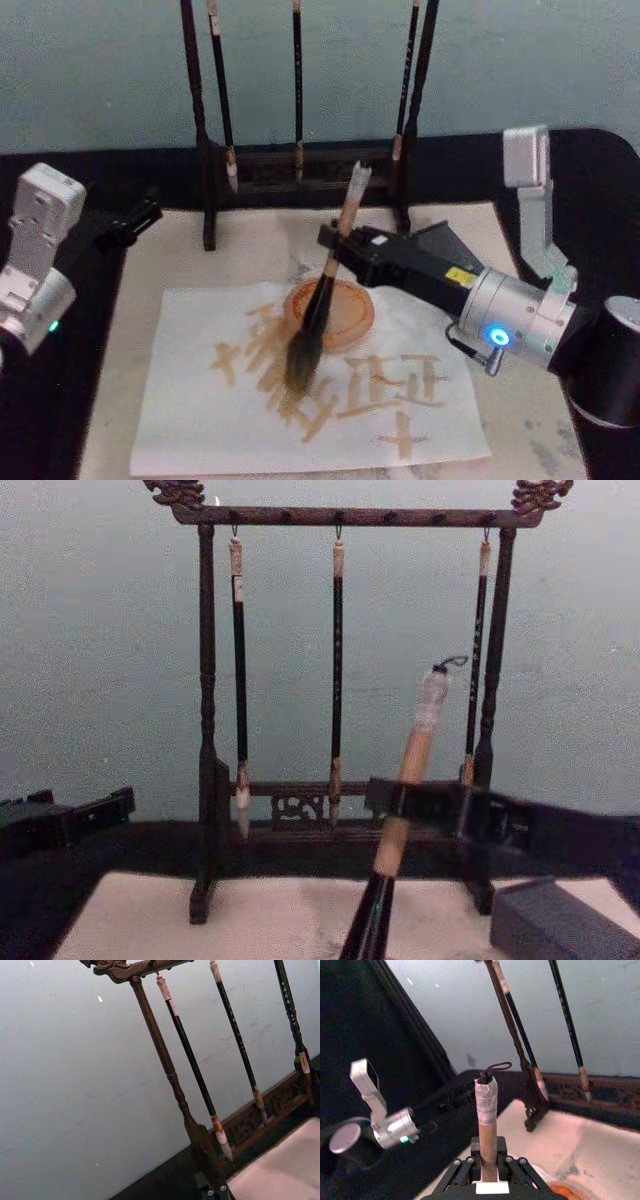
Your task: Pick up the brush from the inkstone, write on the paper, then place the brush back to its original position.
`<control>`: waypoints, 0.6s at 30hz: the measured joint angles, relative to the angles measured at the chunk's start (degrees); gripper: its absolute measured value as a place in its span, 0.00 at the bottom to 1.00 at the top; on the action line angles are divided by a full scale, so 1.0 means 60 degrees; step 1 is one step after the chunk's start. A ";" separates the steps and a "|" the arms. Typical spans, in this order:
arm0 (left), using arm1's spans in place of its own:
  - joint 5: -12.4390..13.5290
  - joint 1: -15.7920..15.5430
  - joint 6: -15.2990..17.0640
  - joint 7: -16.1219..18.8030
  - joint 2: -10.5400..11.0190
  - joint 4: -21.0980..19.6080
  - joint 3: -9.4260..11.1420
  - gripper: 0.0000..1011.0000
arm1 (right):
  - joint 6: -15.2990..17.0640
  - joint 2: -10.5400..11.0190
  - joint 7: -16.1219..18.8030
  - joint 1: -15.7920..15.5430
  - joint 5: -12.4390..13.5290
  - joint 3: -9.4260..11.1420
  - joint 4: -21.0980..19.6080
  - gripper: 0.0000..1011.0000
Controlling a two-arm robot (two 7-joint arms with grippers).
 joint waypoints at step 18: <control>0.0000 0.0000 0.0000 0.0000 0.0000 0.0000 0.0000 0.99 | 0.0140 -0.0017 -0.0038 -0.0265 -0.0608 0.0113 0.0201 0.19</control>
